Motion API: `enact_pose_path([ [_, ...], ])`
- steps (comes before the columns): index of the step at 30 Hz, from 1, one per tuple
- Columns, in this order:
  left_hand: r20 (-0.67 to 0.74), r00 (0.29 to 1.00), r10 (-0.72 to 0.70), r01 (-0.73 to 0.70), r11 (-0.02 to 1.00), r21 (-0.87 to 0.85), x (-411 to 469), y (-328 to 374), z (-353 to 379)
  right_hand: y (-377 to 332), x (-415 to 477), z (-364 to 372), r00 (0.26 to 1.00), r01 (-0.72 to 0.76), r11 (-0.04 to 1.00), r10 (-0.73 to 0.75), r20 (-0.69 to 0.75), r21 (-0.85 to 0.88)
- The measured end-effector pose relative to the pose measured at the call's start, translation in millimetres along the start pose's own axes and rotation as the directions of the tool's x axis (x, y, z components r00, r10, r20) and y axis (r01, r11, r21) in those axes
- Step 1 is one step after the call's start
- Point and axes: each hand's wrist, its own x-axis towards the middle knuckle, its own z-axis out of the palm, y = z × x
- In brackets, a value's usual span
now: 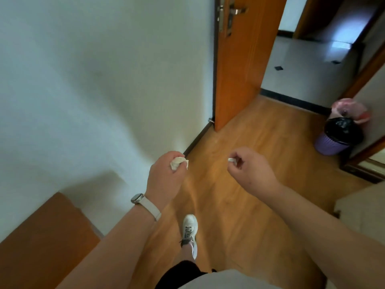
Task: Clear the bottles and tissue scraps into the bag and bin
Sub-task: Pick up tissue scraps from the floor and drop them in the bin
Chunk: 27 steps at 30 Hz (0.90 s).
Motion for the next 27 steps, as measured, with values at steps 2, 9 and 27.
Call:
enact_pose_path([
  [2, 0.025, 0.999, 0.031, -0.030, 0.999, -0.039, 34.7, -6.8, 9.2, 6.0, 24.5, -0.6, 0.999, -0.027, 1.000, 0.027, -0.034, -0.014],
  [9, 0.118, 0.986, 0.116, -0.102, 0.988, -0.117, 160.8, -28.2, 16.4, 1.3, 118.1, 7.6, 0.985, -0.159, 0.982, 0.151, -0.083, -0.104],
  [27, 0.395, 0.835, 0.384, -0.292, 0.916, -0.275, 335.8, 40.7, 133.9, 77.4, 203.3, -63.2, 0.840, -0.425, 0.894, 0.330, -0.430, -0.144],
])
